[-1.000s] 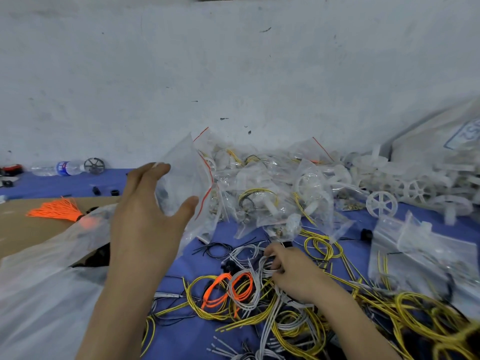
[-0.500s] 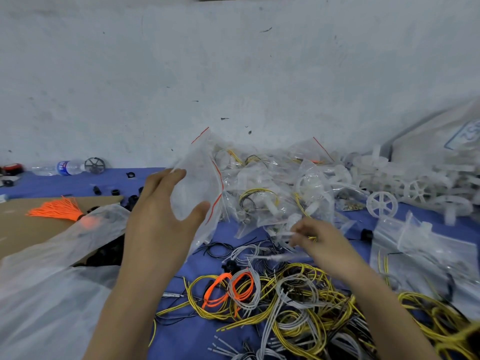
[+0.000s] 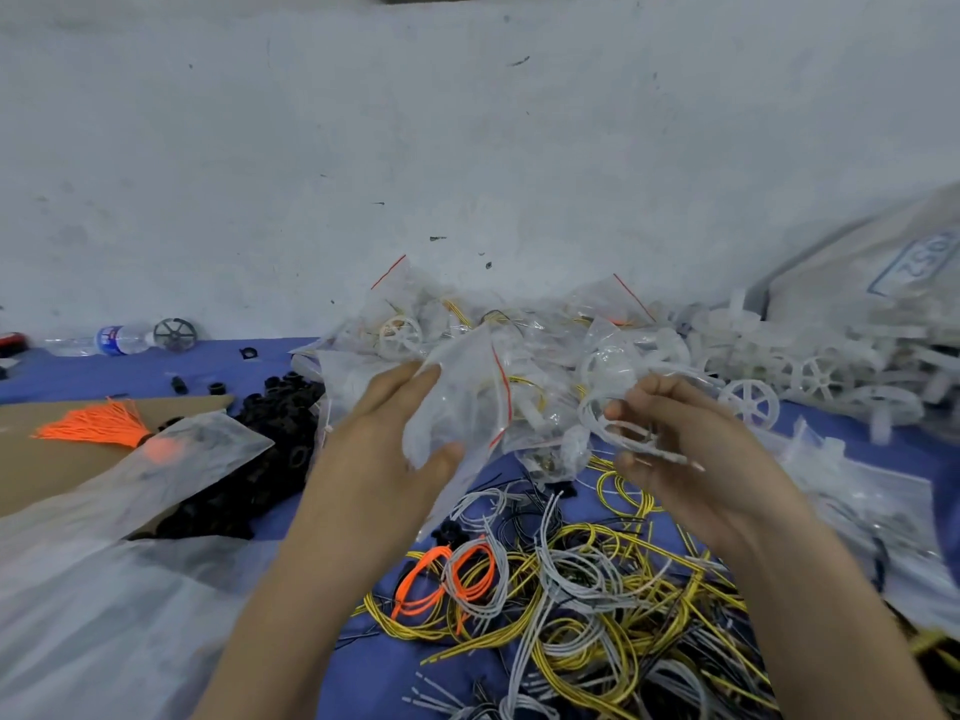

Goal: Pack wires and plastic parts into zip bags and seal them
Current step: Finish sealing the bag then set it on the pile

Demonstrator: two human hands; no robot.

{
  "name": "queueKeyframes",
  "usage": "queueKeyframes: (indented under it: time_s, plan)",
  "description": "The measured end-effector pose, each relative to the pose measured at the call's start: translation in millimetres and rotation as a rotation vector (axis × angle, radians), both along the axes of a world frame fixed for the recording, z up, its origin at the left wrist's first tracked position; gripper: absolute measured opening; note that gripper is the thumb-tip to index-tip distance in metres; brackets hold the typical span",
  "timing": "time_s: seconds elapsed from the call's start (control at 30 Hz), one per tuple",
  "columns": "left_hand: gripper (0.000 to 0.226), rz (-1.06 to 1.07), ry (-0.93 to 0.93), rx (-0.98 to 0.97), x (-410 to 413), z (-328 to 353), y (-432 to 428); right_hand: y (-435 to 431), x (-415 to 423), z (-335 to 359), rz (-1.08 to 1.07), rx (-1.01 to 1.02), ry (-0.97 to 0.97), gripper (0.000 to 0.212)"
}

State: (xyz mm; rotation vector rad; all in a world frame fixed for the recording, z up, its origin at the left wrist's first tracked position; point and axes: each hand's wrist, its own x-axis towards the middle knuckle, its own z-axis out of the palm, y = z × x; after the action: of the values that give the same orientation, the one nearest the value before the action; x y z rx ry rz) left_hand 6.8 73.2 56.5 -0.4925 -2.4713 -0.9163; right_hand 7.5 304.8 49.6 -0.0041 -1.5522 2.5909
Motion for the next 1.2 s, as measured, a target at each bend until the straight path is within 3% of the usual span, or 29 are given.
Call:
queueKeyframes:
  time_s: [0.07,0.23,0.3,0.37,0.53,0.67,0.83,1.0,1.07,1.13,1.2]
  plan:
    - [0.063,-0.011,-0.025,0.003,0,0,0,2,-4,-6,-0.001,0.122,-0.016,0.018]
    - [0.061,0.006,-0.050,0.043,0,1,-7,13,-16,-38,0.176,0.961,-0.168,0.012]
    - [0.061,-0.001,-0.059,0.048,0,2,-9,13,-19,-46,0.256,1.271,-0.229,0.028]
    - [0.060,-0.008,-0.063,0.057,0,3,-10,11,-21,-50,0.273,1.420,-0.256,0.046]
    - [0.058,-0.008,-0.062,0.084,-2,3,-11,-1,-23,-53,0.196,1.509,-0.285,0.053]
    - [0.059,0.008,-0.055,0.088,-2,3,-12,-9,-24,-58,0.236,1.604,-0.314,0.031]
    - [0.060,0.039,-0.013,0.099,-4,3,-14,10,-23,-49,0.083,1.416,-0.228,0.028]
    - [0.058,0.043,0.022,0.128,-8,1,-18,36,-19,-35,-0.125,1.026,-0.201,0.008]
    - [0.058,0.044,0.024,0.122,-9,0,-18,37,-18,-36,-0.181,0.908,-0.206,0.010]
    - [0.057,0.044,0.032,0.106,-9,-1,-17,32,-21,-39,-0.238,0.946,-0.150,0.014]
    - [0.056,0.043,0.042,0.091,-9,-1,-16,22,-27,-44,-0.286,1.253,-0.107,0.028]
